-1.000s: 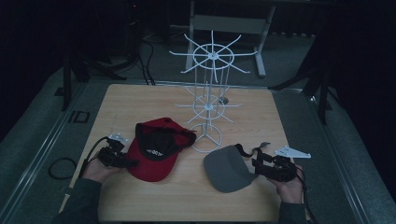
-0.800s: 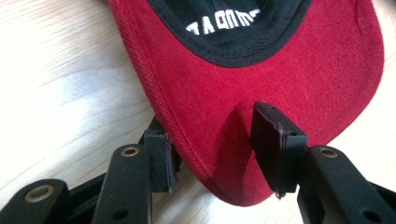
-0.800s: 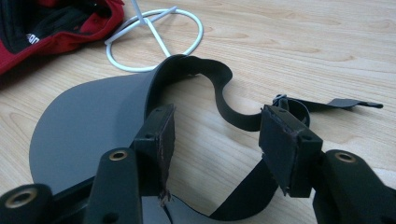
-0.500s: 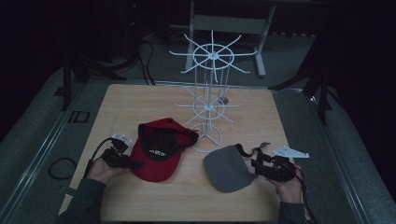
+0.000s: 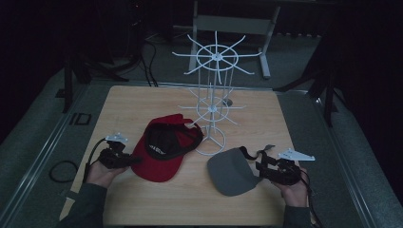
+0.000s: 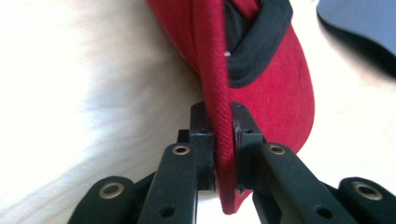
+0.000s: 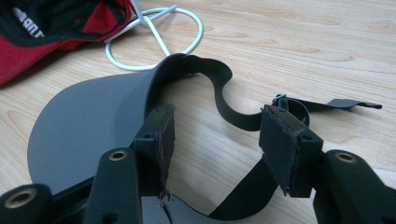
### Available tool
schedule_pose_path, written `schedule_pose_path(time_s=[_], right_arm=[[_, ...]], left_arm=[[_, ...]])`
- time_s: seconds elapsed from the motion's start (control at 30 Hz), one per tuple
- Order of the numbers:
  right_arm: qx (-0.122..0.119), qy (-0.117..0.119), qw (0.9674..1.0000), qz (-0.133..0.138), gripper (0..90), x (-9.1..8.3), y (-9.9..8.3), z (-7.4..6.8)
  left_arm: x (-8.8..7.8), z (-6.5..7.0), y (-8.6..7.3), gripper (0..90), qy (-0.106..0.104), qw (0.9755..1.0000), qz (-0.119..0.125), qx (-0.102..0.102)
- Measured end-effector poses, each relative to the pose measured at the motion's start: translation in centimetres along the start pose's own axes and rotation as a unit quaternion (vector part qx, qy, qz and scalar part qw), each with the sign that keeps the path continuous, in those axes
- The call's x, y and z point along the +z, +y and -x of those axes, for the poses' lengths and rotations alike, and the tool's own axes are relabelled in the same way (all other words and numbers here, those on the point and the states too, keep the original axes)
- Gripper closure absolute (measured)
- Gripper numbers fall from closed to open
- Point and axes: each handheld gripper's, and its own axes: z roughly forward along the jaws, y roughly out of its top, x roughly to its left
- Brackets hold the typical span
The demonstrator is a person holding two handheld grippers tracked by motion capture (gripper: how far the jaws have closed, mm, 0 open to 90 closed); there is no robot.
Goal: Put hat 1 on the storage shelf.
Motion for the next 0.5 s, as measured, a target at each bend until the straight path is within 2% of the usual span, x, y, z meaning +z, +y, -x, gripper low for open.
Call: schedule_pose_path(time_s=[0.07,0.1,0.13,0.27,0.37,0.5], right_arm=[[0.000,-0.001,1.0000,0.000,45.3,0.0,0.0,0.0],[0.000,-0.001,1.0000,0.000,45.3,0.0,0.0,0.0],[0.001,-0.001,1.0000,0.000,45.3,0.0,0.0,0.0],[-0.003,-0.010,0.9999,-0.003,45.2,0.1,-0.1,0.1],[-0.006,-0.019,0.9998,-0.006,45.0,0.2,-0.1,0.1],[-0.012,-0.032,0.9993,-0.014,44.8,0.4,-0.2,0.1]], left_arm=[[-0.7,0.0,0.0,85.0,0.019,0.9994,0.028,-0.002],[-0.7,0.0,0.0,85.3,0.019,0.9994,0.028,-0.002],[-1.1,0.4,0.0,85.6,0.031,0.9987,0.041,0.004],[-1.7,0.9,0.1,85.9,0.053,0.9964,0.065,0.015],[-1.8,0.9,0.1,86.0,0.062,0.9948,0.078,0.017],[-2.1,0.9,0.1,86.0,0.072,0.9929,0.094,0.010]])
